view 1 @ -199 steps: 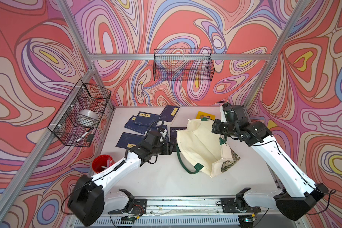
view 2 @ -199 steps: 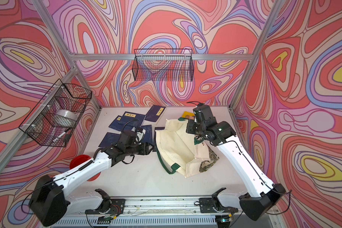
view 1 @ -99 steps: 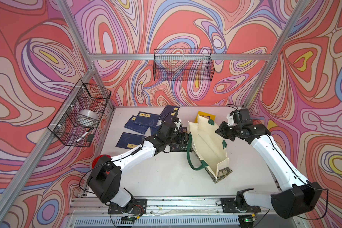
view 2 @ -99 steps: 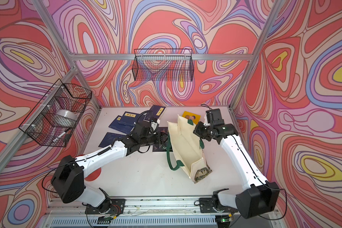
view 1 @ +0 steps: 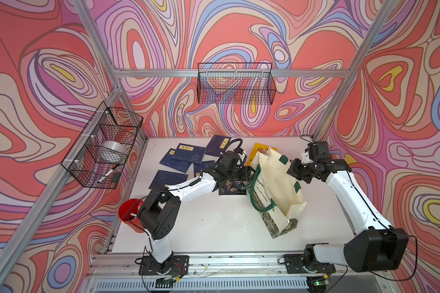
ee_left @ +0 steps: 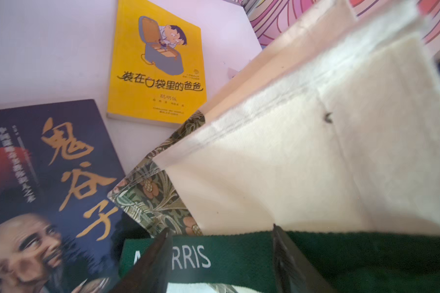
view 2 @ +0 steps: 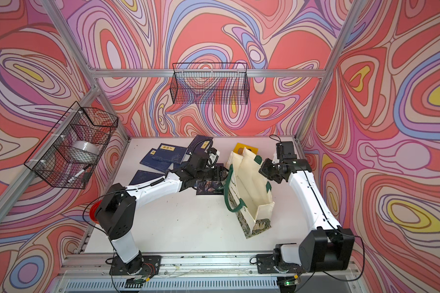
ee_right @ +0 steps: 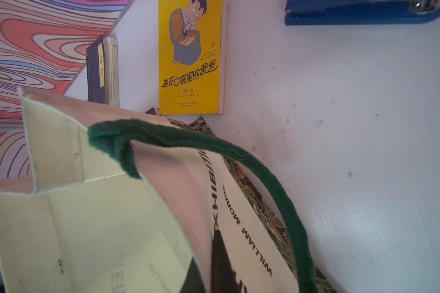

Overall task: Put the books into the canvas bag
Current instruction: Place the canvas bag at the center of the board.

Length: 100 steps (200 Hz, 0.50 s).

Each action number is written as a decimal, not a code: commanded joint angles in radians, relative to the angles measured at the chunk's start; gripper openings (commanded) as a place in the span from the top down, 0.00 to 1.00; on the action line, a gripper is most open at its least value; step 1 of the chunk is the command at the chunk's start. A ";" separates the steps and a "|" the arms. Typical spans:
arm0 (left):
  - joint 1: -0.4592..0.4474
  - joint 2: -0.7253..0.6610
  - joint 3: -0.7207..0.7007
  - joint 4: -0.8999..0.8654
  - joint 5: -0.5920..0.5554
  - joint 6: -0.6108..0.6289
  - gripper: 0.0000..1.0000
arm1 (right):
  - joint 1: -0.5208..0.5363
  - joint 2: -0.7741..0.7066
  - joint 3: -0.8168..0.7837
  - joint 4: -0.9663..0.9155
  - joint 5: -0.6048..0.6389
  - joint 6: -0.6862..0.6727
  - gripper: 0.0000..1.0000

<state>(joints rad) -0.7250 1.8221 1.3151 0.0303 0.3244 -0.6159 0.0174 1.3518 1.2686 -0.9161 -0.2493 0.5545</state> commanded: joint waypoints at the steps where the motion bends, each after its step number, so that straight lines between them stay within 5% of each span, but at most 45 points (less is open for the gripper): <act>1: -0.015 0.062 0.077 0.023 0.036 -0.021 0.37 | -0.009 0.008 0.053 -0.037 0.049 -0.046 1.00; 75: -0.017 0.184 0.210 -0.038 0.032 0.016 0.36 | -0.036 0.019 0.003 0.053 0.016 -0.110 1.00; 100: -0.011 0.123 0.154 -0.056 -0.023 0.041 0.34 | -0.036 0.030 0.070 0.047 -0.053 -0.157 0.58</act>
<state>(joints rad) -0.7341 1.9968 1.4952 0.0135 0.3458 -0.6048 -0.0147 1.3731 1.2781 -0.9173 -0.2317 0.4545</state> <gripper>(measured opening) 0.649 0.263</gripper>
